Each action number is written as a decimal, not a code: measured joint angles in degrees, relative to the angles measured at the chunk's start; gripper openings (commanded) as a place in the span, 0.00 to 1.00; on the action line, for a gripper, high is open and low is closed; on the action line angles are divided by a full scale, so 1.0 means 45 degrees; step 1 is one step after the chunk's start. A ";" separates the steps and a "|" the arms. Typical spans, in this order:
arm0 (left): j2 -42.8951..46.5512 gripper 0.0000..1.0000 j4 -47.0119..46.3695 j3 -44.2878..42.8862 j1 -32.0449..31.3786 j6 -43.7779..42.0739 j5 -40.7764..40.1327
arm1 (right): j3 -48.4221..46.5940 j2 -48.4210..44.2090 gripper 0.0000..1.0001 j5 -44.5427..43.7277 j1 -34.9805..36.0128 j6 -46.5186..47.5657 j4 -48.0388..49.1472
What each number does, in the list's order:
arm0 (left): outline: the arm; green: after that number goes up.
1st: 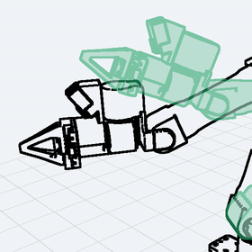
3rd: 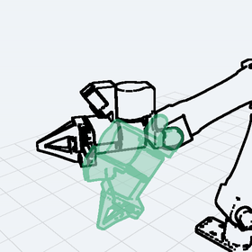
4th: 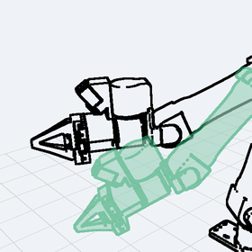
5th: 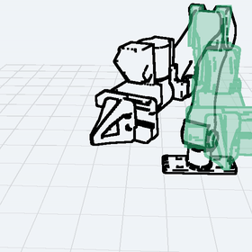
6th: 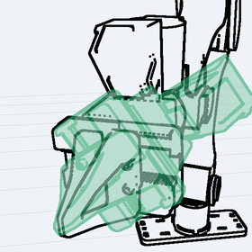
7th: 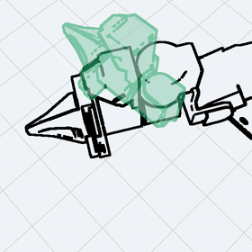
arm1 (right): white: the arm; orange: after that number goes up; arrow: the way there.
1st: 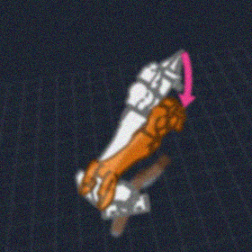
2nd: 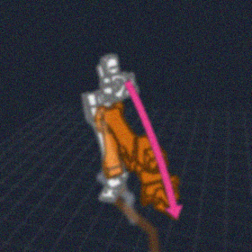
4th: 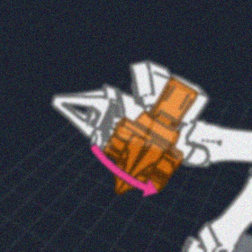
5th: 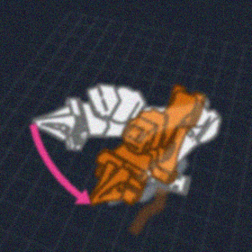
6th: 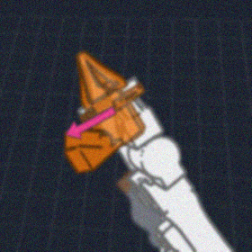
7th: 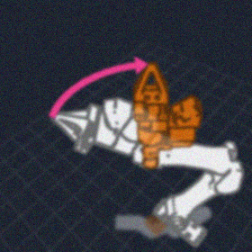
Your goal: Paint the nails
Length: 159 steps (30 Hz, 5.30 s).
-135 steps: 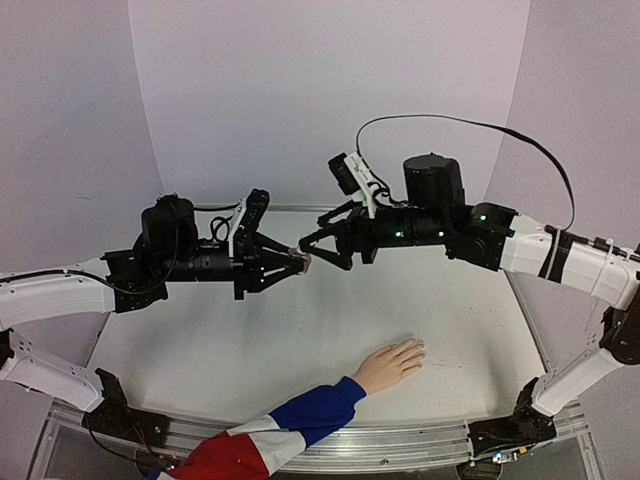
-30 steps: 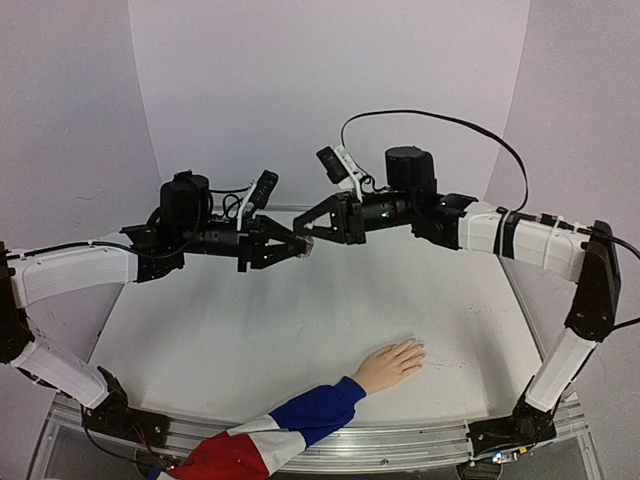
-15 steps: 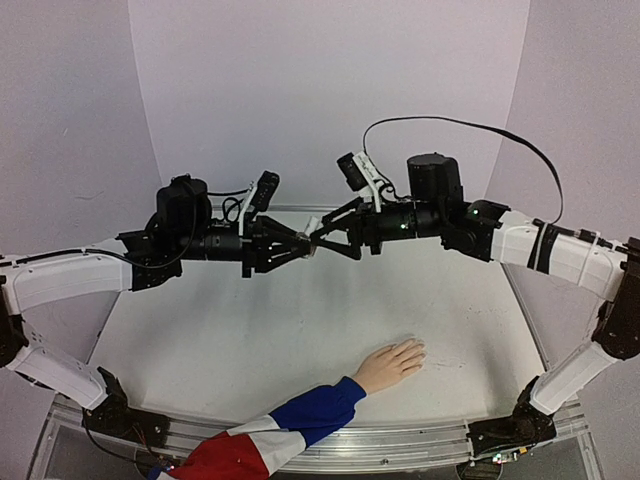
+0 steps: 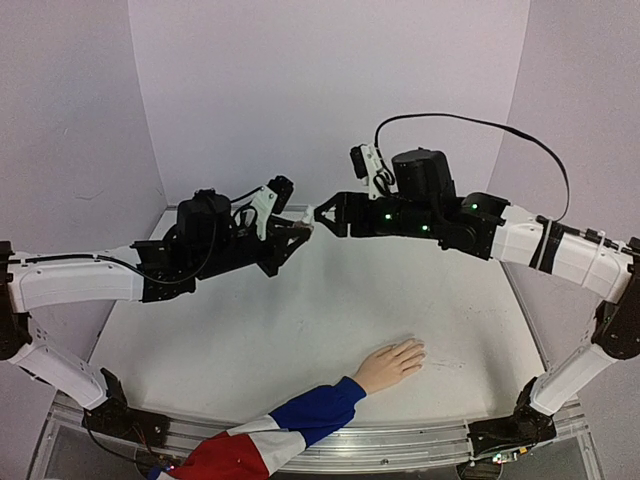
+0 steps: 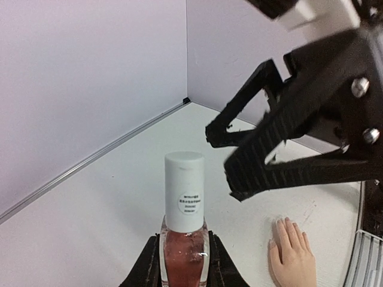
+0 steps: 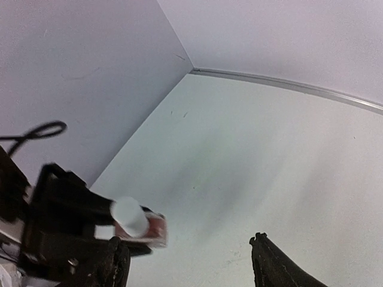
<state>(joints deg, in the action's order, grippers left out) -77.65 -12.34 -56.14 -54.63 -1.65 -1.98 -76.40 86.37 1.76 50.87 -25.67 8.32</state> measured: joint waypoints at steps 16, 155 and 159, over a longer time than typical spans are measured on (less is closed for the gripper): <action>-0.0593 0.00 0.0204 -0.0121 -0.0209 0.0000 -0.0962 | -0.1627 0.2079 0.32 -0.1545 0.0797 -0.1593 0.0325; 0.0306 0.00 0.2118 -0.0005 0.0801 0.1763 0.1875 | -0.1030 0.2404 0.00 0.1613 0.0597 -0.1200 0.2200; 0.0442 0.00 0.2259 -0.0024 0.1724 0.1919 0.5615 | -0.0801 0.2181 0.00 0.4323 0.0189 0.0976 0.2351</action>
<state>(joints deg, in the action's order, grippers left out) -75.66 -2.17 -56.25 -46.87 6.98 23.29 -80.01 96.18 21.21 51.72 -21.28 18.90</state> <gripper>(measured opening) 0.205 0.130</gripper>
